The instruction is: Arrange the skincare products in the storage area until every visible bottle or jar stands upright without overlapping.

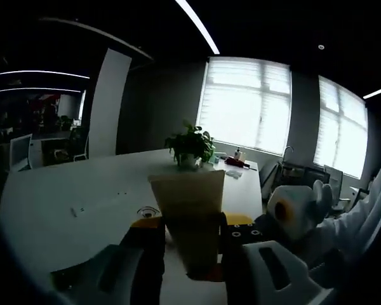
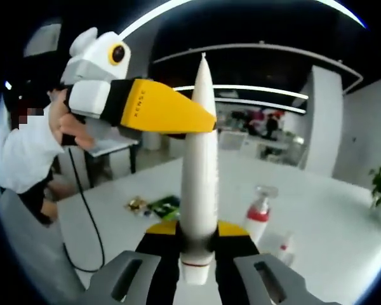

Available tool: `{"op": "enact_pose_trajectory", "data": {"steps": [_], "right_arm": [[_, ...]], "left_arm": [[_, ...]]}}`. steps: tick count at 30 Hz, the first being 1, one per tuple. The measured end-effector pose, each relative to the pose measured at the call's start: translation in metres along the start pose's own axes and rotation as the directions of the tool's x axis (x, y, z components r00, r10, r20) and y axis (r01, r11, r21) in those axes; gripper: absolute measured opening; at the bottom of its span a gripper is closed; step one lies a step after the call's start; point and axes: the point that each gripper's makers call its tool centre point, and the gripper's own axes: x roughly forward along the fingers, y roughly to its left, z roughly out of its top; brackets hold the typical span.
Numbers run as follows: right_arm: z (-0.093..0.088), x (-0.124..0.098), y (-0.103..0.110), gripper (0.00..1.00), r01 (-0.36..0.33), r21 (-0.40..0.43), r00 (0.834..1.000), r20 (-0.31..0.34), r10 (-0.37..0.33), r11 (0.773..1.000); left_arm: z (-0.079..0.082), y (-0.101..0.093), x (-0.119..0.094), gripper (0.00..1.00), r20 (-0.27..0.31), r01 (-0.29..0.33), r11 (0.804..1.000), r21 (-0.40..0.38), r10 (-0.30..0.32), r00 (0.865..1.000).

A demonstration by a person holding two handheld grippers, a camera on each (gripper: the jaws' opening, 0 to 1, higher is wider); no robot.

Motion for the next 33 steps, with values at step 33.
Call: {"op": "enact_pose_trajectory", "data": {"steps": [33], "right_arm": [[0.006,-0.012,0.044,0.13,-0.346,0.134,0.938,0.066,0.339,0.929]], "left_arm": [[0.014,-0.005,-0.019,0.22,-0.626,0.576,0.772,0.269,-0.315,0.714]]}}
